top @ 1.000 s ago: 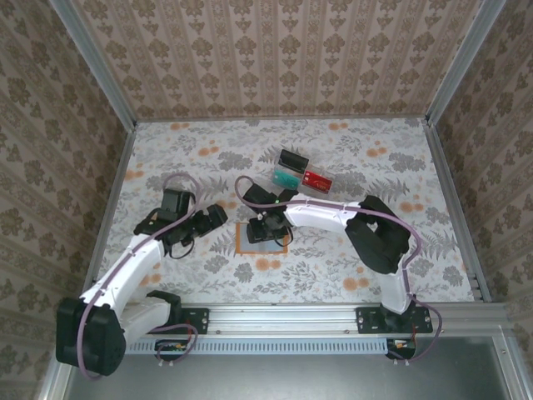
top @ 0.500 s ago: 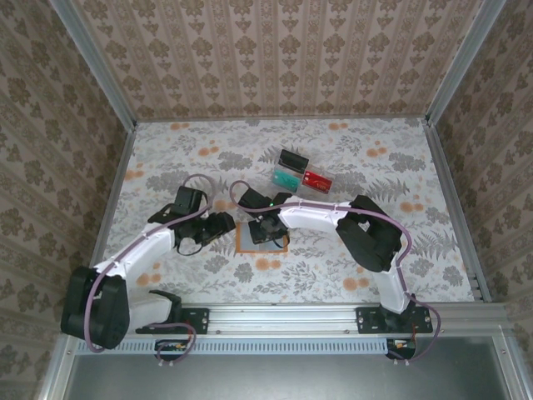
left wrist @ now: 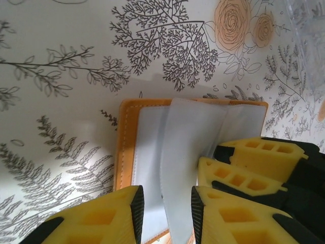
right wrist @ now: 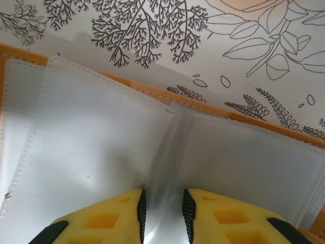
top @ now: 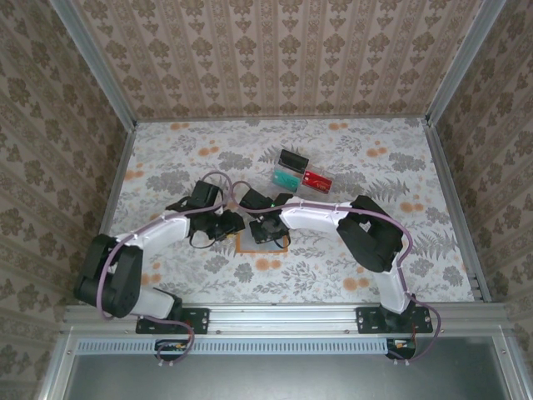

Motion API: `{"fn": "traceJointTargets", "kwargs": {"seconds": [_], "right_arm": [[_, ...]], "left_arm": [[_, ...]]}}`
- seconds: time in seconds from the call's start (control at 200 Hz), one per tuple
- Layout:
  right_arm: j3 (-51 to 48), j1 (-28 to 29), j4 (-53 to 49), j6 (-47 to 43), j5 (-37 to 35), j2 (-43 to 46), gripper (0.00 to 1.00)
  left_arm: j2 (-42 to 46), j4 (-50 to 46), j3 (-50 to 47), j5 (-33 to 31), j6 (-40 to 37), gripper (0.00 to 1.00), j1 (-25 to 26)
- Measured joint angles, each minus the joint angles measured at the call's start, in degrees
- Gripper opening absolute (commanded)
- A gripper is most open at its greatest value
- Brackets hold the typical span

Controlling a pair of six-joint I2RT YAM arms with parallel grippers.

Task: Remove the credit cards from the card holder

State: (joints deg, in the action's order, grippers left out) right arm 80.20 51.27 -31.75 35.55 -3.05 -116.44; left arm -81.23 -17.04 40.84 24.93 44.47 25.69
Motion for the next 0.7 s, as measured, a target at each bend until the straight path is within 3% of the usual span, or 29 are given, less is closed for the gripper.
{"fn": "traceJointTargets", "kwargs": {"seconds": [0.465, 0.7], "right_arm": [[-1.2, -0.22, 1.42, 0.02, 0.42, 0.63, 0.31], [-1.2, -0.26, 1.42, 0.02, 0.46, 0.63, 0.31]], "left_arm": [[-4.42, 2.58, 0.31, 0.31, 1.03, 0.35, 1.51], [-5.97, 2.25, 0.39, -0.22, 1.51, 0.45, 1.77]]}}
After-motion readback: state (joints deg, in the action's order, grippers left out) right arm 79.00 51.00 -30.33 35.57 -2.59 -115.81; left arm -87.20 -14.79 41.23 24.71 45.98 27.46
